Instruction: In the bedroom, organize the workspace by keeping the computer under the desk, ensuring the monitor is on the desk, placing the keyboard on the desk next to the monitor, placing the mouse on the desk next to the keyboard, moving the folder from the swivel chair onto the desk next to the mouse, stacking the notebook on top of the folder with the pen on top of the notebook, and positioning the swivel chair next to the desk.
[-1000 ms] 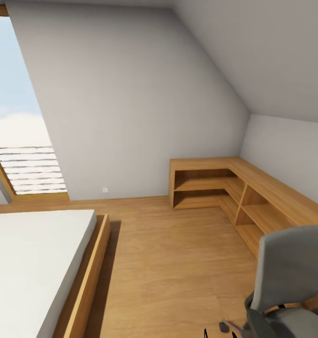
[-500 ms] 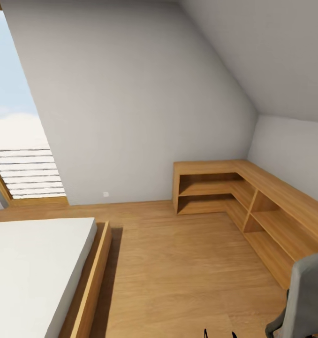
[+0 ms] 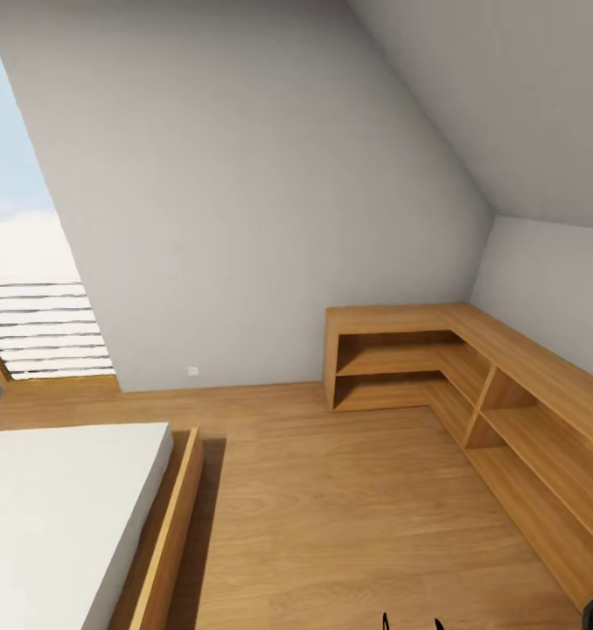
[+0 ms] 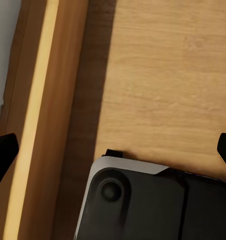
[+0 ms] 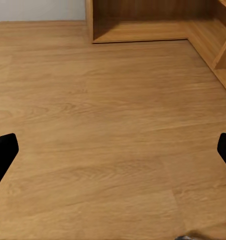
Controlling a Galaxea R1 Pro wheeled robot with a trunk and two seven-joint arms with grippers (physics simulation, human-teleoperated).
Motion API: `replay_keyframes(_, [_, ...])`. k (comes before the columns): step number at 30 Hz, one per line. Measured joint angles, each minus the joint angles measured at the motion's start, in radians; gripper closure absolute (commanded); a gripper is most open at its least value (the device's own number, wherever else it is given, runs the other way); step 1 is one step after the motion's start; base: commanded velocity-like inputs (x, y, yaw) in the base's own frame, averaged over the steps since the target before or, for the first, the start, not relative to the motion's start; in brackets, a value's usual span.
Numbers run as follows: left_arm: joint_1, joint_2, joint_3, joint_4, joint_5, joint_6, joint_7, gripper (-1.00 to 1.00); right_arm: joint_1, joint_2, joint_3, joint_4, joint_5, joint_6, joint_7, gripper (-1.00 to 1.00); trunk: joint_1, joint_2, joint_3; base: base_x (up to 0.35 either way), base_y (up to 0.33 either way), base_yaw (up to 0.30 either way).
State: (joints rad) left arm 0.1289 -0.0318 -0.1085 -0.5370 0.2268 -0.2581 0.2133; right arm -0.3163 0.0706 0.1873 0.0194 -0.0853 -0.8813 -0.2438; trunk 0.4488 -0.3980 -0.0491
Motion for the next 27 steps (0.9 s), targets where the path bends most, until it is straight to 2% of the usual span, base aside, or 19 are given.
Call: replay_keyframes(27, [0.0,0.0,-0.001,0.006,0.0,0.002,0.0,-1.0,0.0,-0.006,0.001,0.0,-0.001,0.002,-0.001,-1.0,0.0,0.0,0.0,0.33,0.0,0.0])
